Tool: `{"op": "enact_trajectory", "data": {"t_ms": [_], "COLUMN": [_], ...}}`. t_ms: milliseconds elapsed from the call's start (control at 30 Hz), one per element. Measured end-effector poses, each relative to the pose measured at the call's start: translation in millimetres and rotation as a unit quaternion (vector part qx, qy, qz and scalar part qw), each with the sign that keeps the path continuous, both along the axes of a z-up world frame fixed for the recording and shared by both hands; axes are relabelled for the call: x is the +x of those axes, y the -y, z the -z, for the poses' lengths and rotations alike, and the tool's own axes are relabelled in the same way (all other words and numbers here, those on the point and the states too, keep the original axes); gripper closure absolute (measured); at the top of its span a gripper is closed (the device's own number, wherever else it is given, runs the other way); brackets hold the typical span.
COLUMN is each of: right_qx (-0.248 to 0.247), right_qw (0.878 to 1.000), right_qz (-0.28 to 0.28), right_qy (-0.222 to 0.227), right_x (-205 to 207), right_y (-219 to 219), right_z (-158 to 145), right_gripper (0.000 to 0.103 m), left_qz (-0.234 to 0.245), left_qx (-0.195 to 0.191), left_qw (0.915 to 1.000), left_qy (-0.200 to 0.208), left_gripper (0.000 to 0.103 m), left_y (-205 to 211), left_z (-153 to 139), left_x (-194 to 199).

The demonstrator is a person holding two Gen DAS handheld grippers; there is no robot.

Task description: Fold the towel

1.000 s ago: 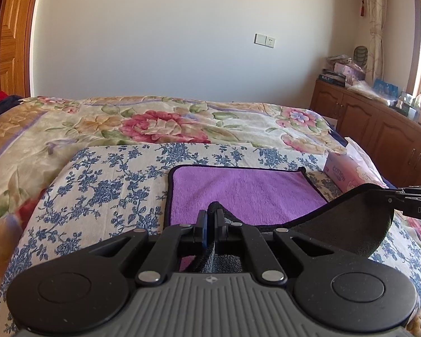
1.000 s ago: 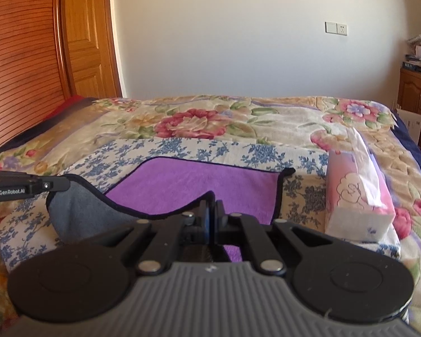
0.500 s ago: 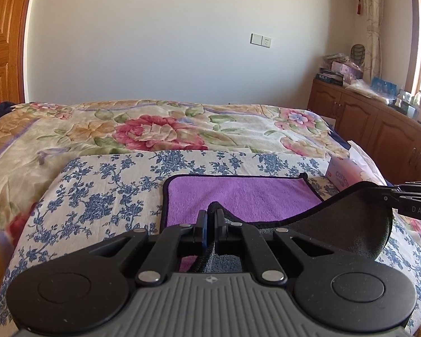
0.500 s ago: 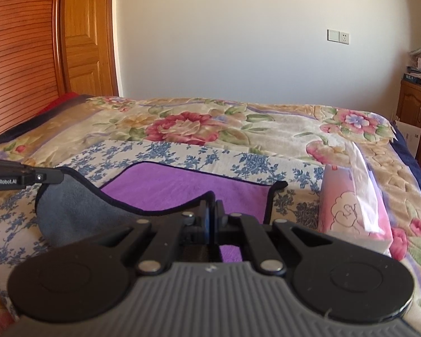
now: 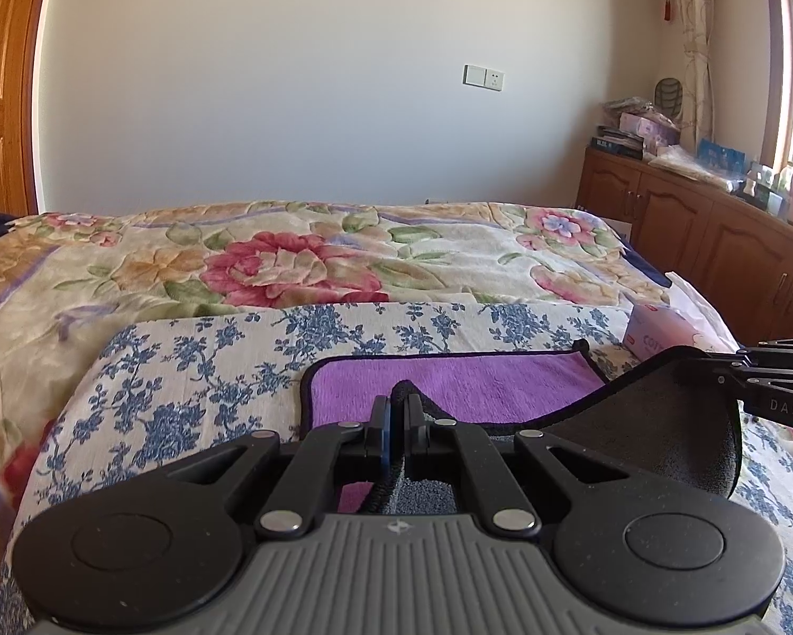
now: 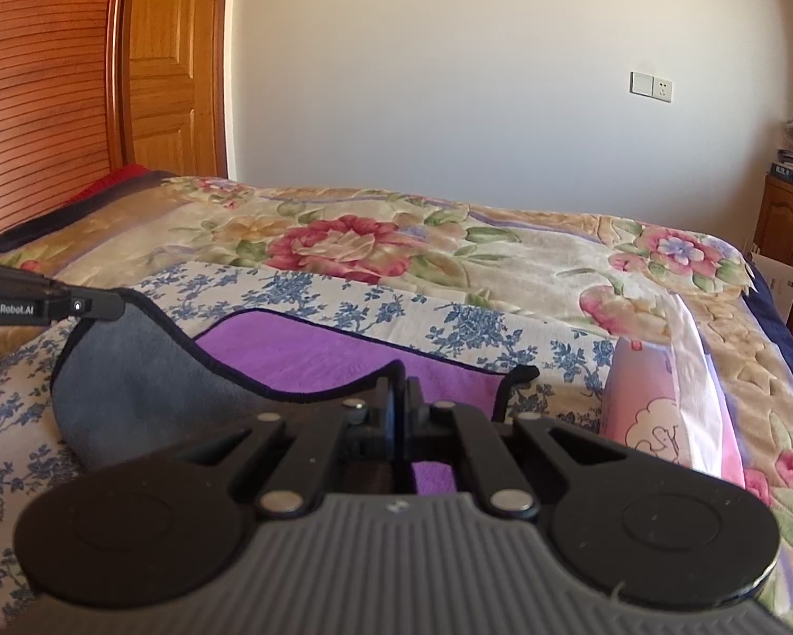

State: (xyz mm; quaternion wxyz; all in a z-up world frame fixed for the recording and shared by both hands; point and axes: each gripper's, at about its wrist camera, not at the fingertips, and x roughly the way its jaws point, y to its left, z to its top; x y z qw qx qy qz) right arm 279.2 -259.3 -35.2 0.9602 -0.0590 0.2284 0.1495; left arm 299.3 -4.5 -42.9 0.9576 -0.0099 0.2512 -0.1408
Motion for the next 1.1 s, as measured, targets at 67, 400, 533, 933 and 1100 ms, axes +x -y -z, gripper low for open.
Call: {"op": "enact_trajectory", "data": {"t_ms": [67, 400, 533, 933, 1100], "right_qx": [-0.001, -0.001, 0.001, 0.004, -0.004], "right_qw": [1.000, 1.000, 1.000, 0.999, 0.999], "right_qz": [0.000, 0.003, 0.002, 0.006, 0.008], "right_qy": [0.003, 0.021, 0.025, 0.048, 0.051], "right_x": [3.5, 21.4, 29.9, 49.1, 57.4], "right_y": [0.1, 5.0, 5.5, 5.1, 4.5], "right_z": [-0.5, -2.2, -1.9, 3.3, 4.3], "right_gripper": [0.099, 0.099, 0.099, 0.099, 0.099], "left_qz": [0.000, -0.005, -0.013, -0.017, -0.018], "left_qx": [0.002, 0.012, 0.007, 0.025, 0.028], "left_qw": [1.0000, 0.9998, 0.9997, 0.9990, 0.9989], "left_qy": [0.002, 0.013, 0.017, 0.034, 0.032], "left_gripper": [0.098, 0.098, 0.098, 0.098, 0.098], "left_y": [1.0, 5.9, 4.6, 9.7, 10.6], "left_z": [-0.3, -4.0, -3.1, -0.4, 3.4], "left_x": [4.0, 25.8, 34.3, 57.1, 66.8]}}
